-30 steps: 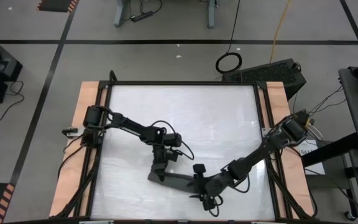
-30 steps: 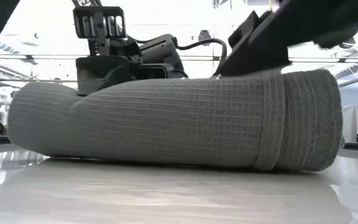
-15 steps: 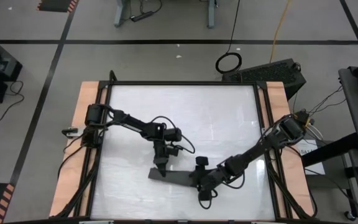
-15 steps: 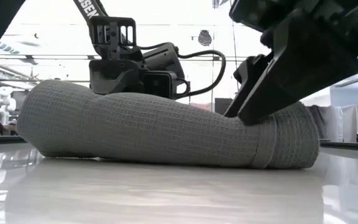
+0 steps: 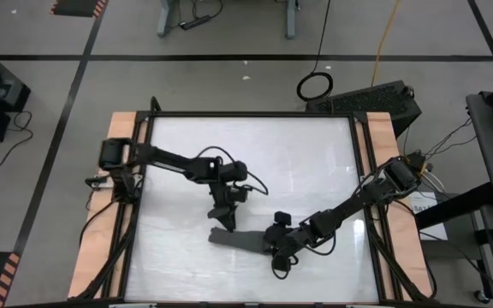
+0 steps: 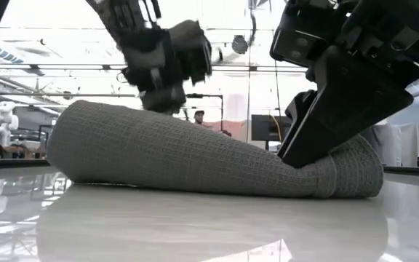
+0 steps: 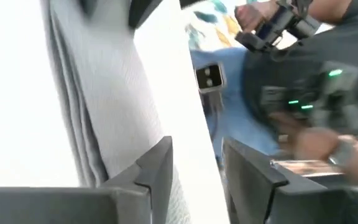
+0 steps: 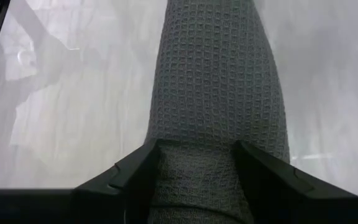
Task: Roll towel
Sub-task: Roll the dark gray towel
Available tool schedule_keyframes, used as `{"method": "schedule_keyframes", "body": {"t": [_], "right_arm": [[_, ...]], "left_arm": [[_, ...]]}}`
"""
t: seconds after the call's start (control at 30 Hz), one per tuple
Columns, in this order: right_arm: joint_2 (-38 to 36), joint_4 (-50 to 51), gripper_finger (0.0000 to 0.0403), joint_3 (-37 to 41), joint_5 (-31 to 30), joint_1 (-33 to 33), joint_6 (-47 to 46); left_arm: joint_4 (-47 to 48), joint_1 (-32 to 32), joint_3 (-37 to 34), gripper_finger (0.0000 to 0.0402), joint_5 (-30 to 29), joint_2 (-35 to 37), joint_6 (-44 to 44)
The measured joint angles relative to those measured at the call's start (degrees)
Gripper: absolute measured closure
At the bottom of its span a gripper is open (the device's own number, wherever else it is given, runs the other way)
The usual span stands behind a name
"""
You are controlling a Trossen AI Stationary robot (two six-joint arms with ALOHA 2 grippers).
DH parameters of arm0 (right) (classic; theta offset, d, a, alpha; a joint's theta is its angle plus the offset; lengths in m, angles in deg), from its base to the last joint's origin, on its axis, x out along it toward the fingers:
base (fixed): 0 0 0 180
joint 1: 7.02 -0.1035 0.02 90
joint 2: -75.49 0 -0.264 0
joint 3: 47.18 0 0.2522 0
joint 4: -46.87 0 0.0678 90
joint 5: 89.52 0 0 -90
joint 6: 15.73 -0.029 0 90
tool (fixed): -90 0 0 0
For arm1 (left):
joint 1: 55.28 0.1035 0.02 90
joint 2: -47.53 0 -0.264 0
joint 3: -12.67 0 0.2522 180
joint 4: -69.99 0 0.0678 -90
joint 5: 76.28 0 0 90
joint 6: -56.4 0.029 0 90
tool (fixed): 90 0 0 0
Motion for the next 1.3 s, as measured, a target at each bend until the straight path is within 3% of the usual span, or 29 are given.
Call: {"method": "schedule_keyframes", "body": {"t": [0.23,0.5,0.67,0.9,1.3], "right_arm": [[0.0,0.0,0.0195,0.0,0.9,0.7,-2.3],[0.0,0.0,0.0195,0.1,1.4,0.7,-2.9],[0.0,0.1,0.0195,0.1,1.5,0.7,-3.2],[0.0,0.0,0.0195,0.1,1.5,0.7,-4.7],[-3.4,0.9,0.0195,0.3,1.9,0.6,-4.9]], "left_arm": [[0.0,-6.4,0.2,0.0259,-9.3,8.4,8.5],[3.6,-12.5,-0.3,0.0259,-23.7,5.3,13.5],[3.3,-12.3,-1.0,0.0259,-26.3,1.2,13.1],[4.9,-11.7,-0.8,0.0259,-25.5,-2.7,13.4],[6.9,-10.0,-0.2,0.0258,-21.4,-0.5,11.3]]}}
